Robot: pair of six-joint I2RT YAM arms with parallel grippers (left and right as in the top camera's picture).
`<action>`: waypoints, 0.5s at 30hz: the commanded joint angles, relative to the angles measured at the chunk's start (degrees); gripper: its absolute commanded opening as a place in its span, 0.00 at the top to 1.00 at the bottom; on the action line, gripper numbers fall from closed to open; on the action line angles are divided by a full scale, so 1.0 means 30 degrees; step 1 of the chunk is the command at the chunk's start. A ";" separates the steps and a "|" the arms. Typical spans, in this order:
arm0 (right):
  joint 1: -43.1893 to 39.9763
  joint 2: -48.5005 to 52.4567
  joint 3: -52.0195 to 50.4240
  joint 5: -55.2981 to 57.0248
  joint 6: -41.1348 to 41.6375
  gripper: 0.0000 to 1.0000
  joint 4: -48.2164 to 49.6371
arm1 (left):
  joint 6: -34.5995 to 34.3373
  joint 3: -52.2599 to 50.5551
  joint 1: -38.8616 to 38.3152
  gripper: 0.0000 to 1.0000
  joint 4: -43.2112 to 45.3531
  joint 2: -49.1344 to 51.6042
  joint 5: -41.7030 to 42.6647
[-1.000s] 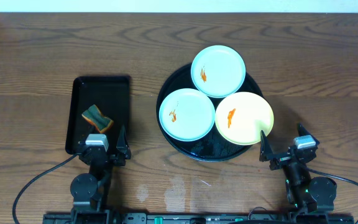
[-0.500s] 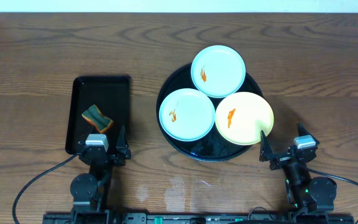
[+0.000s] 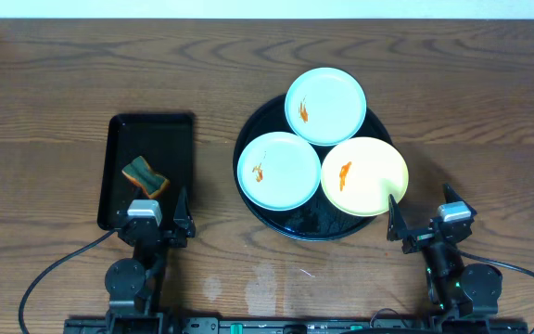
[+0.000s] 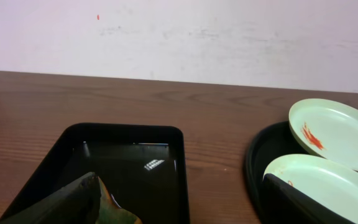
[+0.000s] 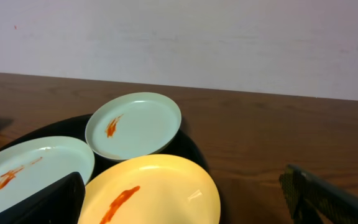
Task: Clean dirty plates on tray and stack at the side
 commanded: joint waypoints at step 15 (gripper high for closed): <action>-0.0168 -0.0066 -0.0066 0.0175 -0.0204 0.01 -0.0029 | -0.6011 -0.0219 -0.0044 0.18 0.1392 -0.0131 1.0717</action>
